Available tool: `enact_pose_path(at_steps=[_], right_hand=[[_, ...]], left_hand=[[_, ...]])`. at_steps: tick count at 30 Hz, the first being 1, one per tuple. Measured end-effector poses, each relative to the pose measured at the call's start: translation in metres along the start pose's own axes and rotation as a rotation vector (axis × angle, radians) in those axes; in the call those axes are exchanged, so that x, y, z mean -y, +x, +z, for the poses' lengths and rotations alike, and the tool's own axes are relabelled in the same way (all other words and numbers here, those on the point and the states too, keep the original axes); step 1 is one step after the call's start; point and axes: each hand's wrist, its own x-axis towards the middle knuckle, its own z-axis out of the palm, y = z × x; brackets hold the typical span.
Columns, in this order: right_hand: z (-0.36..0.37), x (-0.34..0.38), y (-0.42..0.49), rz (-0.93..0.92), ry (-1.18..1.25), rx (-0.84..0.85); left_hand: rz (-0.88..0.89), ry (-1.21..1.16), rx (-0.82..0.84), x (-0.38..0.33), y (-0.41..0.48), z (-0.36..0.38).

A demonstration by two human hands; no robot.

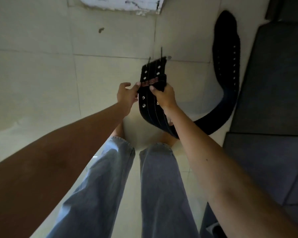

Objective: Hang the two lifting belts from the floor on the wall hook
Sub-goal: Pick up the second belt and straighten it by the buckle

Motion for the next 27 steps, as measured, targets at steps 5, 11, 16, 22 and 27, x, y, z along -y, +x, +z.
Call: enact_pose_path(at_steps=[5,11,16,22,27], right_hand=[[-0.028,-0.003,-0.08,0.153,0.415,0.027],[-0.049,0.075,-0.189,0.106,0.545,0.096],[-0.101,0.168,-0.296,0.051,0.644,0.081],[-0.163,0.241,-0.452,-0.053,0.585,0.066],[-0.205,0.309,-0.538,-0.17,0.489,0.044]], left_hand=[[-0.165,-0.067,0.26,-0.014,-0.064,-0.019],[-0.071,-0.096,0.42,-0.095,-0.168,-0.056],[0.083,0.003,0.548,-0.169,-0.299,-0.077],[0.377,-0.009,0.615,-0.211,-0.477,-0.105],[0.569,0.017,0.612,-0.246,-0.58,-0.127]])
